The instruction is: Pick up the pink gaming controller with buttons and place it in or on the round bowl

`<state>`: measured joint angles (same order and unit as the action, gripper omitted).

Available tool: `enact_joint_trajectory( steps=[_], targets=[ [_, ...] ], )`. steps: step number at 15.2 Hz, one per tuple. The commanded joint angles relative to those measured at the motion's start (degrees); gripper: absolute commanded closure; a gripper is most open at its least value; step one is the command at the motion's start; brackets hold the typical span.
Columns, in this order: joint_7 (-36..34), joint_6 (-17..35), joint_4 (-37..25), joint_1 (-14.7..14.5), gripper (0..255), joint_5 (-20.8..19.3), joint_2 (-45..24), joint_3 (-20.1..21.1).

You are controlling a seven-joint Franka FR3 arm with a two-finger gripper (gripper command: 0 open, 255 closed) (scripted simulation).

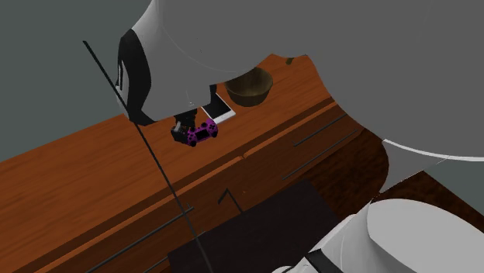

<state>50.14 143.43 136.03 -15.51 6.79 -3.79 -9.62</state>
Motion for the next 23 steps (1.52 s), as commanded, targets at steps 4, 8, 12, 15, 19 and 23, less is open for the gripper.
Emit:
enact_joint_trajectory(
  steps=[4,8,12,15,19,23],
  targets=[
    [-0.1,-0.1,0.2,0.0,255,-0.1,0.1,0.0],
    [-0.2,-0.8,-0.1,0.0,255,-0.3,0.5,-0.1],
    [-1.1,-3.8,-0.9,0.0,255,-1.3,2.8,-0.2],
    [-1.6,-6.2,-1.7,0.0,255,-1.9,4.4,-0.2],
    [-2.3,-9.3,-2.9,0.1,255,-2.6,6.3,-0.2],
    [-2.8,-12.4,-4.3,0.1,255,-3.2,8.1,-0.2]
  ],
)
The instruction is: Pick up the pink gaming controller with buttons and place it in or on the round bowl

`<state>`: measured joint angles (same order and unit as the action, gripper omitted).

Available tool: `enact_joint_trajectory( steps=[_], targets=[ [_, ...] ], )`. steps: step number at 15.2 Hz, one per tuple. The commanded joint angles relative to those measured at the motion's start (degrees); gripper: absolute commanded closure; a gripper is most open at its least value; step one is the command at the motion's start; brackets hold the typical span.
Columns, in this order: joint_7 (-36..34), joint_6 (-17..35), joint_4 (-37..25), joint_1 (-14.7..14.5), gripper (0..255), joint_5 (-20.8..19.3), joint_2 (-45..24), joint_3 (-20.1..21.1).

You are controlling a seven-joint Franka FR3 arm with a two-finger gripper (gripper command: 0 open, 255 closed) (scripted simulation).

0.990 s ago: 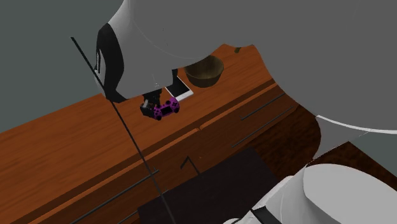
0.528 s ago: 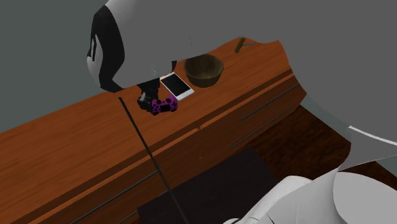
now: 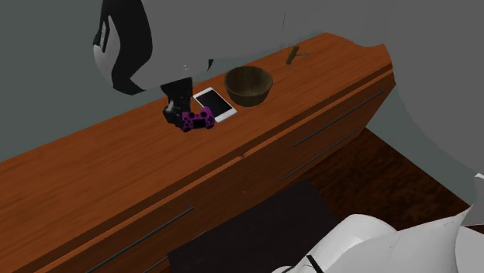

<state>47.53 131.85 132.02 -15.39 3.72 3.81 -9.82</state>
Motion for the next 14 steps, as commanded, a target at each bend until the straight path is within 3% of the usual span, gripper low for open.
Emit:
enact_joint_trajectory(
  steps=[1,14],
  targets=[
    [-0.3,-1.6,-0.6,0.0,255,-0.3,0.9,0.1],
    [-1.6,-11.6,-6.7,0.1,255,-1.5,5.1,0.3]
  ],
)
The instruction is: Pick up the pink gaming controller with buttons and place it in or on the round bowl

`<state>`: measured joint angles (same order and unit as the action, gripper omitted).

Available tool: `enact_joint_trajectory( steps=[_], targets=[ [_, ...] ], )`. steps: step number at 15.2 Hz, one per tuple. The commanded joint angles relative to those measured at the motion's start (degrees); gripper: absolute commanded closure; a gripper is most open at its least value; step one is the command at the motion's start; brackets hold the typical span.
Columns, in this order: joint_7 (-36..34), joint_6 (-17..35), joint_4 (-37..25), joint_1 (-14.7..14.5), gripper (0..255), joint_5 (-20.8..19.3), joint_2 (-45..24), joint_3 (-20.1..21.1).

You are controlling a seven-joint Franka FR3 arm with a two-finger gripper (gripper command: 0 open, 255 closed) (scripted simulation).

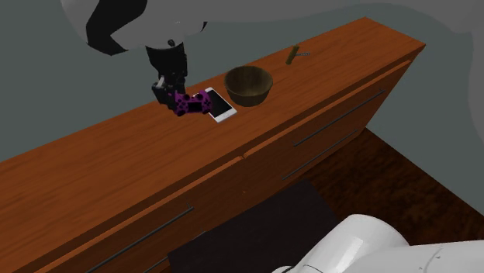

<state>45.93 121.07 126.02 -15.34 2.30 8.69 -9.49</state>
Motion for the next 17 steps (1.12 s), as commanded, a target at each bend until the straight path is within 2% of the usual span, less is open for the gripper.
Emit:
enact_joint_trajectory(
  steps=[1,3,10,17],
  targets=[
    [-0.1,-1.6,-1.2,0.0,255,-0.1,0.4,0.0],
    [-0.2,-2.6,-1.9,0.0,255,-0.2,0.7,0.0],
    [10.0,-4.6,-7.3,4.1,255,0.5,-3.2,-5.8],
    [20.4,-7.6,-16.0,8.5,255,3.0,-10.0,-10.9]
  ],
)
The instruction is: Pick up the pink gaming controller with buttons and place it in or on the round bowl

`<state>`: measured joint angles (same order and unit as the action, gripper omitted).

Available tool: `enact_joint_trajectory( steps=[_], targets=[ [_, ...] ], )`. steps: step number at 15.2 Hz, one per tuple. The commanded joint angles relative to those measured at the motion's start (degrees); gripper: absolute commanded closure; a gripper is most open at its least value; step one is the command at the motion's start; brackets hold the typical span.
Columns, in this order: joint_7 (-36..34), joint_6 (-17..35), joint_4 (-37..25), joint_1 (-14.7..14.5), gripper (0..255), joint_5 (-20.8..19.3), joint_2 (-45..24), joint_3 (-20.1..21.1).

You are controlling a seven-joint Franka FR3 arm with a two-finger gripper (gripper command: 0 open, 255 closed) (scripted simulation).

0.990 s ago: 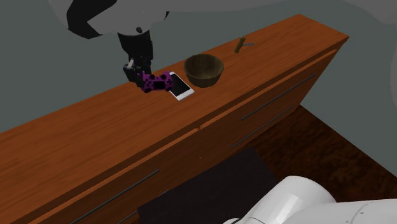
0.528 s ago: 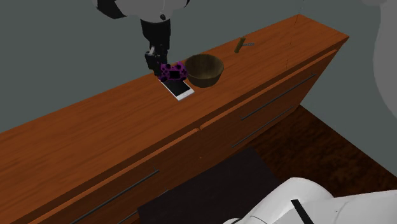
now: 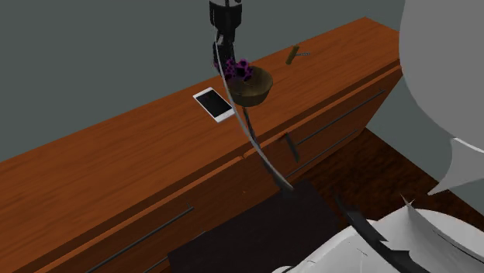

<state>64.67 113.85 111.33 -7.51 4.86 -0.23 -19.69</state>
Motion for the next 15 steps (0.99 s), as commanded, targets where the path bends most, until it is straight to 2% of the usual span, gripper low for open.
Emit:
enact_joint_trajectory(
  steps=[1,4,15],
  targets=[
    [3.1,-0.9,-2.9,1.4,255,1.0,-2.3,-1.4],
    [7.8,-2.9,-8.3,3.9,255,2.9,-6.6,-3.2],
    [9.2,5.0,-2.4,4.0,255,4.4,-8.8,-2.9]
  ],
)
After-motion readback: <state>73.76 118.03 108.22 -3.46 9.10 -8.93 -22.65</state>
